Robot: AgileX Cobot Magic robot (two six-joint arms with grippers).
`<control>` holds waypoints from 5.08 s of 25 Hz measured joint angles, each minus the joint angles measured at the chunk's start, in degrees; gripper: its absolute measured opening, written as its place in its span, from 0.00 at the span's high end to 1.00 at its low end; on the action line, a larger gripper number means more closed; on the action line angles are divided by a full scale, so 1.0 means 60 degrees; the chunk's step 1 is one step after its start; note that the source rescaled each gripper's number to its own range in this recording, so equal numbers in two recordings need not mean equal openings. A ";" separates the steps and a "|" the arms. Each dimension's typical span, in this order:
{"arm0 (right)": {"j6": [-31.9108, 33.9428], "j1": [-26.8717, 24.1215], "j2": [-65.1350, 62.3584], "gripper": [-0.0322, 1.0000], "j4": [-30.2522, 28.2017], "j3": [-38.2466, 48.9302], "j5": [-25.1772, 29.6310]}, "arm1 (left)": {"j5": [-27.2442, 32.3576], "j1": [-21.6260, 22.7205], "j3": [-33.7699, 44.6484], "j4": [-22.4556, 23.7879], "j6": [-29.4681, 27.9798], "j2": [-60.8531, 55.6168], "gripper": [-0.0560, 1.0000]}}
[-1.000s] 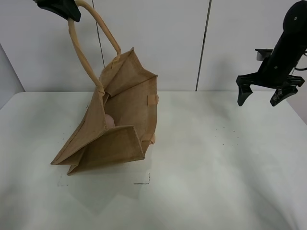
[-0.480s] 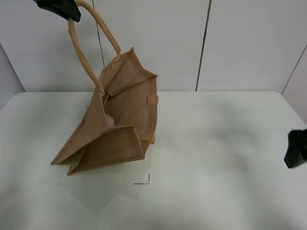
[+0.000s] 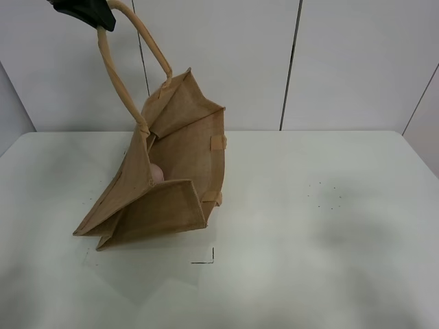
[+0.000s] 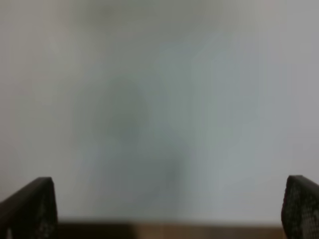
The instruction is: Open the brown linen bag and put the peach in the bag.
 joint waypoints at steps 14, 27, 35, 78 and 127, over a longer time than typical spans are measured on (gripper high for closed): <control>0.0299 0.0000 -0.3622 0.00 -0.0025 0.0112 -0.0106 | 0.0000 0.0000 0.0000 0.0000 0.0009 0.0029 0.95; 0.0299 0.0000 -0.3622 0.00 -0.0028 0.0112 -0.0106 | -0.0185 0.0000 0.1492 -0.1212 0.0147 0.1631 0.95; 0.0299 0.0000 -0.3622 0.00 -0.0028 0.0112 -0.0106 | -0.0711 0.0000 0.1564 -0.1581 0.0349 0.3863 0.95; 0.0292 0.0000 -0.3622 0.00 0.0044 0.0112 -0.0106 | -0.0057 0.2231 0.0772 0.0638 0.0015 0.4135 0.00; 0.0292 0.0000 -0.3622 0.00 0.0048 0.0112 -0.0106 | -0.1123 0.2189 1.5603 0.0488 0.0601 -1.7114 0.00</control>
